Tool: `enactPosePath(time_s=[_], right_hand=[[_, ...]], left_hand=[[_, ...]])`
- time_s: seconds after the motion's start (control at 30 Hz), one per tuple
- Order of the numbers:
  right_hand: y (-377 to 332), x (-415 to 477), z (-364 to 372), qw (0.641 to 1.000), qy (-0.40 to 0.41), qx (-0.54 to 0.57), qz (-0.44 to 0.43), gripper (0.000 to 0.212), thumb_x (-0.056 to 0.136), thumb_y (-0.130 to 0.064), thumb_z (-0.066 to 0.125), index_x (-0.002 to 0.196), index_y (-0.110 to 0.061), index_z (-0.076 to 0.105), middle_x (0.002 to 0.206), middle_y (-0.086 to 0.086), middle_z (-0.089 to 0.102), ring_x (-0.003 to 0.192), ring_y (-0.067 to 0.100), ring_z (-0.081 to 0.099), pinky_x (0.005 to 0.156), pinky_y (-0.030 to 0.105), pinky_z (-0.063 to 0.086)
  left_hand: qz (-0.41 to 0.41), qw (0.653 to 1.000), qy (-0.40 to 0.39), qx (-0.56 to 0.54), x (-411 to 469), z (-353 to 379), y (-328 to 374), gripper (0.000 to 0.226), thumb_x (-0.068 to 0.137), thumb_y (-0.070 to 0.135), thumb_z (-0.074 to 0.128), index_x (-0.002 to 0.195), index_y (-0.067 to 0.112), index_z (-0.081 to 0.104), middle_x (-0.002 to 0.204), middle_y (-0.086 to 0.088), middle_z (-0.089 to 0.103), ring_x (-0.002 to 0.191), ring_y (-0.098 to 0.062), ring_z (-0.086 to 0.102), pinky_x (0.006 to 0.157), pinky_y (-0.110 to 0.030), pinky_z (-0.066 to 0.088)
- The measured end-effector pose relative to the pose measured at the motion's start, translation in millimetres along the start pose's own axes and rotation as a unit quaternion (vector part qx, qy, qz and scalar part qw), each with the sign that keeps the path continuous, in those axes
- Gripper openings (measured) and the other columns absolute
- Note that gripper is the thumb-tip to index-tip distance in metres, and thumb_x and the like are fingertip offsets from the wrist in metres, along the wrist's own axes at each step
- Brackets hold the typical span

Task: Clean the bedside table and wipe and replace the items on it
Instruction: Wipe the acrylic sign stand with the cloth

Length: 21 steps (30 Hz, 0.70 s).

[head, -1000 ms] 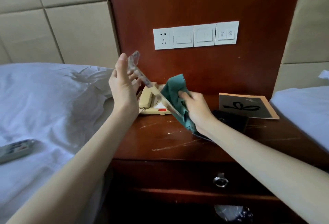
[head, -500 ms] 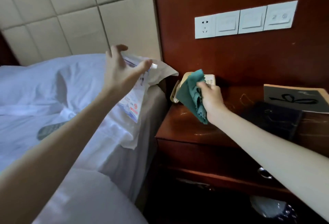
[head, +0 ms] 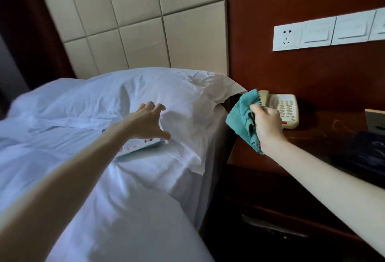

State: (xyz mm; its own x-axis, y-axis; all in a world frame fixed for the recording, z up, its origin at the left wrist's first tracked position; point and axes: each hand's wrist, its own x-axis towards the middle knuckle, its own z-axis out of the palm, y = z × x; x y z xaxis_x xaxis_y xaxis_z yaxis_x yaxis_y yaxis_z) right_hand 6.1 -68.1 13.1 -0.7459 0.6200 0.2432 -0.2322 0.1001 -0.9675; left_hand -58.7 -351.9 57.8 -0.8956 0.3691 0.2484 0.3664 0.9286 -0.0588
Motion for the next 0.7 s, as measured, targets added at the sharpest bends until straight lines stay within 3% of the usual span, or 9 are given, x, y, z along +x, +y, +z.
enactPosePath(time_s=[0.1, 0.27, 0.4, 0.57, 0.7], right_hand=[[2, -3, 0, 1.000, -0.001, -0.014, 0.004, 0.036, 0.084, -0.030, 0.054, 0.083, 0.004, 0.063, 0.088, 0.024, 0.067, 0.082, 0.034, 0.064, 0.071, 0.041, 0.053], [1, -6, -3, 1.000, -0.001, -0.020, 0.011, 0.037, 0.083, -0.029, 0.054, 0.086, 0.008, 0.061, 0.095, 0.026, 0.068, 0.092, 0.040, 0.064, 0.080, 0.049, 0.053], [0, -9, -4, 1.000, -0.005, -0.024, 0.014, 0.033, 0.082, -0.029, 0.054, 0.080, 0.003, 0.061, 0.083, 0.017, 0.067, 0.080, 0.030, 0.063, 0.080, 0.049, 0.054], [-1, -14, -3, 1.000, -0.014, -0.025, 0.008, 0.042, 0.080, -0.031, 0.054, 0.086, 0.010, 0.058, 0.091, 0.026, 0.068, 0.080, 0.031, 0.063, 0.079, 0.052, 0.054], [-1, -16, -5, 1.000, -0.020, -0.018, 0.012, 0.045, 0.077, -0.033, 0.054, 0.088, 0.011, 0.057, 0.088, 0.024, 0.067, 0.080, 0.032, 0.063, 0.080, 0.053, 0.053]], left_hand=[[0.011, 1.000, -0.028, -0.009, 4, 1, -10, 0.089, 0.064, 0.054, 0.070, 0.137, 0.025, 0.030, 0.133, -0.006, 0.036, 0.124, -0.025, 0.034, 0.098, -0.048, 0.041], [0.025, 0.998, -0.045, -0.027, 4, 7, -16, 0.074, 0.075, 0.045, 0.066, 0.138, 0.026, 0.034, 0.145, -0.007, 0.024, 0.129, -0.028, 0.027, 0.105, -0.045, 0.034], [0.040, 0.998, -0.044, -0.016, -5, 15, -16, 0.072, 0.076, 0.054, 0.063, 0.136, 0.028, 0.035, 0.151, -0.006, 0.015, 0.134, -0.029, 0.024, 0.107, -0.045, 0.027], [0.052, 0.997, -0.049, -0.011, -13, 14, -15, 0.067, 0.075, 0.065, 0.059, 0.128, 0.029, 0.043, 0.147, -0.005, 0.022, 0.130, -0.027, 0.030, 0.105, -0.043, 0.027], [0.039, 0.998, -0.058, -0.006, -17, 12, -15, 0.069, 0.080, 0.068, 0.048, 0.137, 0.030, 0.038, 0.152, -0.007, 0.021, 0.134, -0.028, 0.029, 0.108, -0.046, 0.025]])
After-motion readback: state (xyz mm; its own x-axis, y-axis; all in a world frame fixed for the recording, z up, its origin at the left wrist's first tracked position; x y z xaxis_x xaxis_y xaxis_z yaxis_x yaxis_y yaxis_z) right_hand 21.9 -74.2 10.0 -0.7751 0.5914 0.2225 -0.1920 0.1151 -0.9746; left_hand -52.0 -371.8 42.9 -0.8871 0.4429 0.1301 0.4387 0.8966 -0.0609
